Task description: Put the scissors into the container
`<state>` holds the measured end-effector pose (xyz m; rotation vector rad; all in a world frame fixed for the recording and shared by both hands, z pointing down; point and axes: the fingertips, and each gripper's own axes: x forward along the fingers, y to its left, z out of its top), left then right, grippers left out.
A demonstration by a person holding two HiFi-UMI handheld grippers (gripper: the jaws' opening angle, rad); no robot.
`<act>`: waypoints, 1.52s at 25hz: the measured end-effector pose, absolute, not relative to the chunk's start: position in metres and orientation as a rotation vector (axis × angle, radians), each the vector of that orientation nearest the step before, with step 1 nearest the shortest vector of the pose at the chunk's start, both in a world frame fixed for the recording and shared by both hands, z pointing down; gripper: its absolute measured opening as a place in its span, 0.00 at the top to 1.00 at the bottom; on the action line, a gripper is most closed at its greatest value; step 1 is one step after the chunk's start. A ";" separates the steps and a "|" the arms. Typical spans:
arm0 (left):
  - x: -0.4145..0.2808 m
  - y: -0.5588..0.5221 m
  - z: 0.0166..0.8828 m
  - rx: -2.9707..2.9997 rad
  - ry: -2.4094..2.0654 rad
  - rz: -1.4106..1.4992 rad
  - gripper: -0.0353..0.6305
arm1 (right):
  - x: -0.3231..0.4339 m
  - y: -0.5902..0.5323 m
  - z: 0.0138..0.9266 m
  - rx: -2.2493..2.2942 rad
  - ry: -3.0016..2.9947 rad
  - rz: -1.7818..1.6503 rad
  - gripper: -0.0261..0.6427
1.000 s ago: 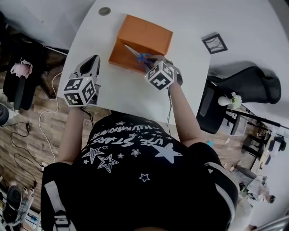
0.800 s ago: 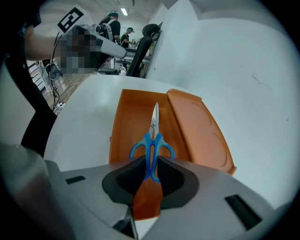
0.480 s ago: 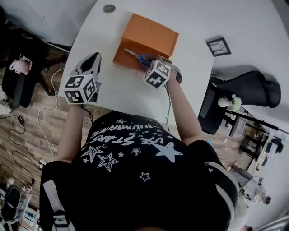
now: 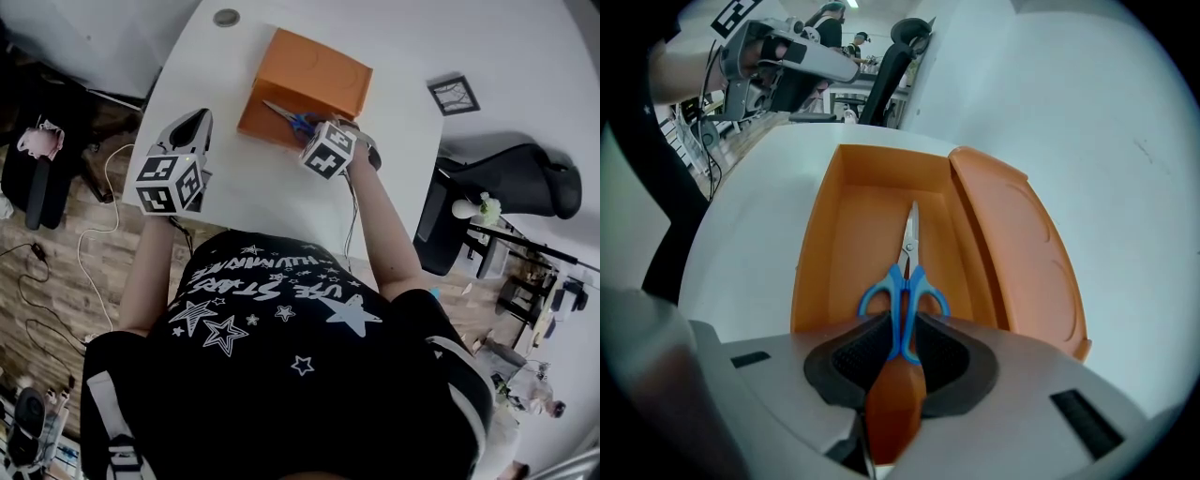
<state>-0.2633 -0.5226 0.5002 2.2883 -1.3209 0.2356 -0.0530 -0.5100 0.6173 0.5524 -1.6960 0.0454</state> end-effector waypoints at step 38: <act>-0.209 -0.465 0.464 2.359 -1.319 0.232 0.92 | -0.018 -0.475 0.525 0.957 -1.961 0.076 0.86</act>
